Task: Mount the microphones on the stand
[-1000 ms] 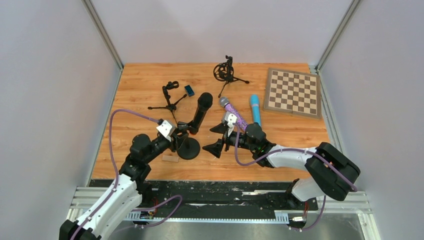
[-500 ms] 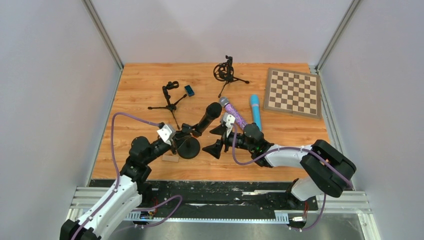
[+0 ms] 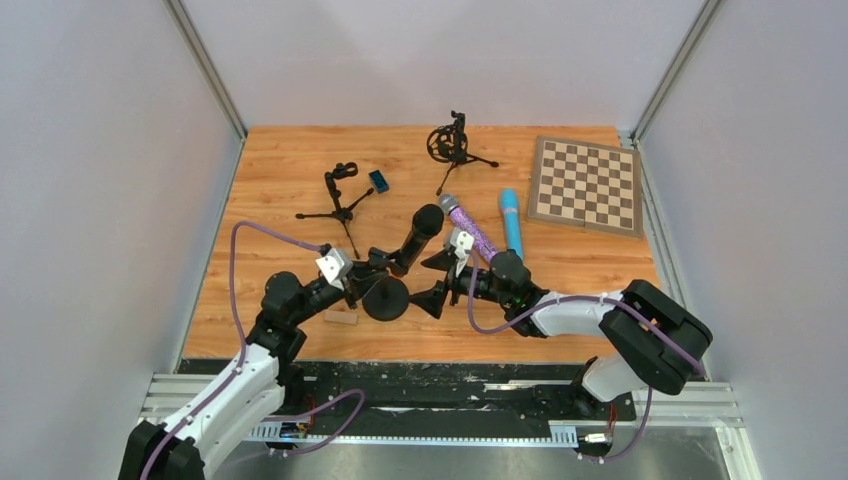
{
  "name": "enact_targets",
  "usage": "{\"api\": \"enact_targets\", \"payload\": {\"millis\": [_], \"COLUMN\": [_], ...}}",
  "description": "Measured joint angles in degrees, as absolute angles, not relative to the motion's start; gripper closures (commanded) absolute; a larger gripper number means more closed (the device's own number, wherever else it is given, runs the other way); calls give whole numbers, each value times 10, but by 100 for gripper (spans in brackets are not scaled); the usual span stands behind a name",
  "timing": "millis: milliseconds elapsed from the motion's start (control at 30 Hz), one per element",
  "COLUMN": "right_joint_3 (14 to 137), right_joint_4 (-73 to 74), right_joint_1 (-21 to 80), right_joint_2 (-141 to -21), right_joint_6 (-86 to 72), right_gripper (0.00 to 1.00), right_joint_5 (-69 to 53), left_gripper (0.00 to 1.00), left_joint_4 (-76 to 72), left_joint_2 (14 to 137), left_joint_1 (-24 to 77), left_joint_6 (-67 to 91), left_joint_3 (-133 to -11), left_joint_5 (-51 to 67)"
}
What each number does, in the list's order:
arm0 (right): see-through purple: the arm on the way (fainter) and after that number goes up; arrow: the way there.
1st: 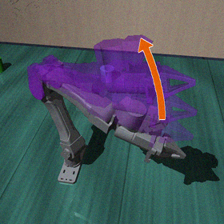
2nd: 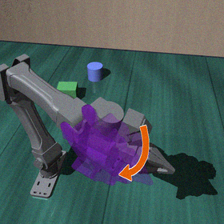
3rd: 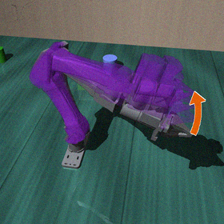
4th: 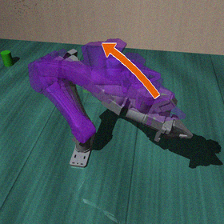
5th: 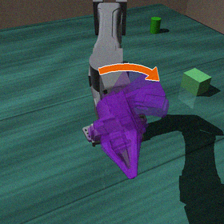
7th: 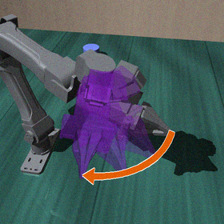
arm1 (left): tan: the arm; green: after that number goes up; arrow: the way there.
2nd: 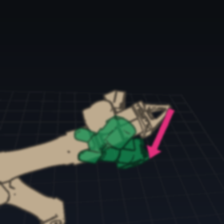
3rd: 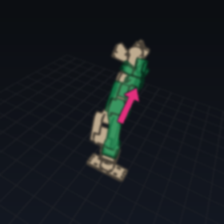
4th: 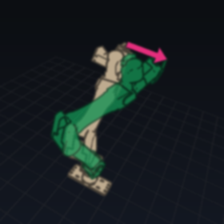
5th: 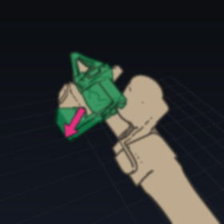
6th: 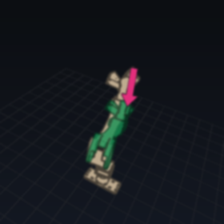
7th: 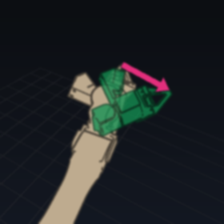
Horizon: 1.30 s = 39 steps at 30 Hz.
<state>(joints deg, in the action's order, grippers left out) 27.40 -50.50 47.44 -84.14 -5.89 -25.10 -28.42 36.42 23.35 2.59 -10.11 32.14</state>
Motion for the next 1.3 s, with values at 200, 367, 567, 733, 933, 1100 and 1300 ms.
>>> {"api": "enact_targets", "payload": {"millis": [200, 367, 567, 733, 933, 1100, 1300], "right_joint_3": [247, 232, 229, 232, 232, 231, 228], "right_joint_4": [-538, -576, -632, -672, -738, -783, -814], "right_joint_1": [474, 474, 474, 474, 474, 475, 477], "right_joint_2": [-841, -841, -853, -897, -942, -959, -964], "right_joint_6": [-56, -54, -60, -73, -87, -92, -94], "right_gripper": [6, 8, 15, 25, 36, 48, 80], "right_joint_5": [-240, -232, -231, -245, -248, -255, -264], "left_gripper": [100, 100, 100, 100, 100, 100, 100], "left_joint_4": [-307, -307, -307, -311, -310, -310, -310], "left_joint_2": [419, 441, 445, 457, 469, 474, 474], "left_joint_1": [234, 249, 277, 293, 323, 347, 363], "left_joint_6": [62, 83, 88, 88, 89, 90, 88], "left_joint_3": [-123, -160, -194, -205, -216, -247, -276], "left_joint_5": [364, 386, 392, 398, 397, 391, 383]}}
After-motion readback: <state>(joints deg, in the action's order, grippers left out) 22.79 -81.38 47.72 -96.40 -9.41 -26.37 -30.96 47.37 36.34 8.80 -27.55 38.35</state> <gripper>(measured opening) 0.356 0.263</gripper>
